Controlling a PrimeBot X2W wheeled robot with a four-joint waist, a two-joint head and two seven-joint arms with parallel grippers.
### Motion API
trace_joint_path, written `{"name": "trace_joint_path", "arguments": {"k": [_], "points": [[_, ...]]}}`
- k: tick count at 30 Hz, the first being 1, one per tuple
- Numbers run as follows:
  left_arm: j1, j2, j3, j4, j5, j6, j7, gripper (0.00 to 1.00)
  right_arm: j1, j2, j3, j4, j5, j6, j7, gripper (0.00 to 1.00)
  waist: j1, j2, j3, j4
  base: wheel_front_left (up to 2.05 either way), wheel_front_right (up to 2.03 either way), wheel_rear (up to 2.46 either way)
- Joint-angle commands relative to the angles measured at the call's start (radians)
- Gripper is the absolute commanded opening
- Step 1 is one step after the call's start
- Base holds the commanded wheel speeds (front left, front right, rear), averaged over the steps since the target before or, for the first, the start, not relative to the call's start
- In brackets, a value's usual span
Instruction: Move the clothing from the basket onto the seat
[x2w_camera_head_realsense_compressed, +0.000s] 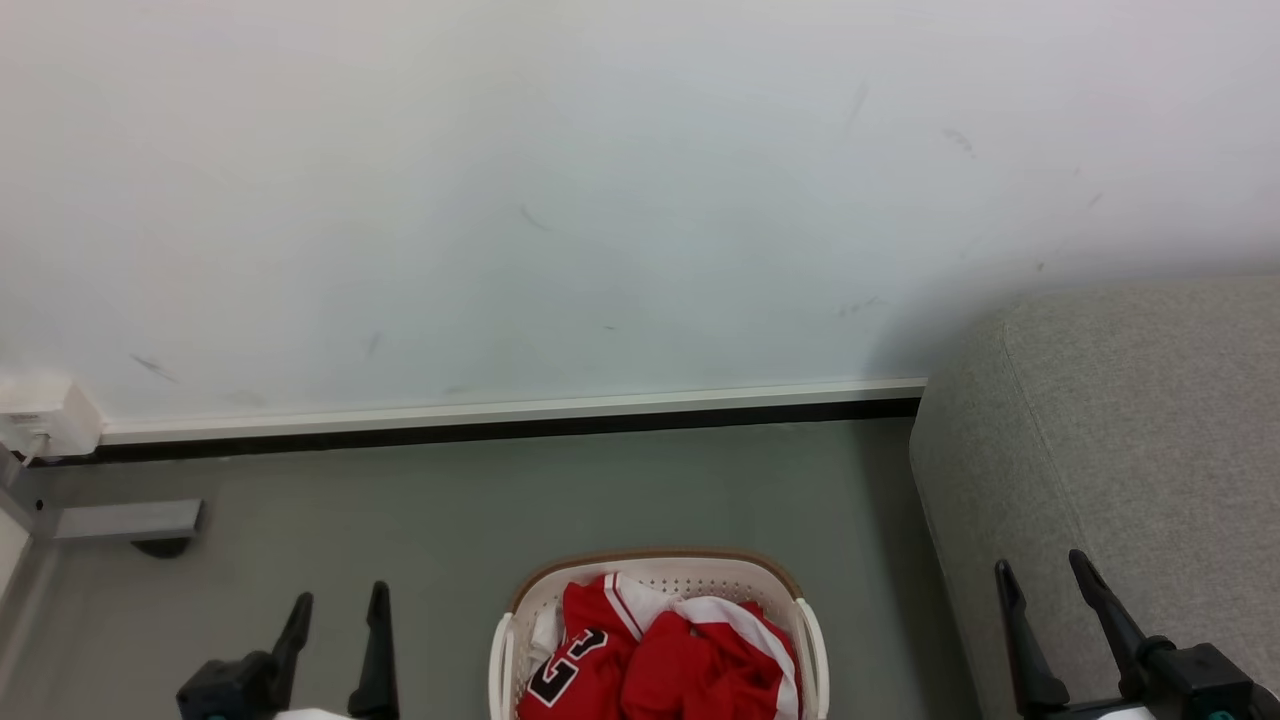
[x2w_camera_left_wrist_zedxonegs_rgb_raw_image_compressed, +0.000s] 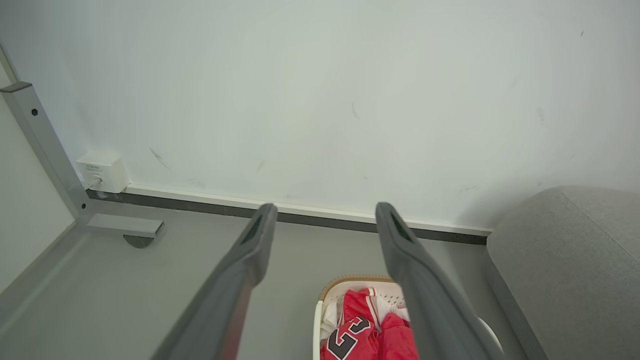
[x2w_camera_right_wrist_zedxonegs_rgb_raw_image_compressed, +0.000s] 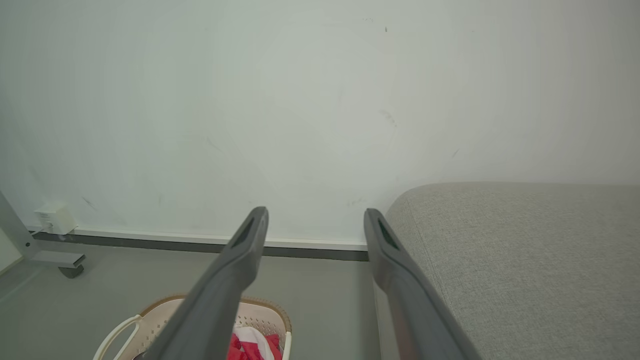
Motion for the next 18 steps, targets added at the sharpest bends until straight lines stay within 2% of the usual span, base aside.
{"name": "trace_joint_path", "arguments": {"k": [1,18], "points": [[0.007,0.008,0.002,0.001,0.033,0.003,-0.012,1.00,0.007,0.001,-0.002,0.002,-0.030,-0.002,-0.005,1.00,0.0000,0.0000,-0.001,0.000,0.00,0.00,0.00],[0.017,-0.005,0.013,0.012,0.155,-0.003,-0.046,1.00,0.017,0.028,-0.024,0.021,-0.121,-0.002,-0.014,1.00,0.0000,0.0000,0.002,-0.010,0.00,0.00,0.00]]}}
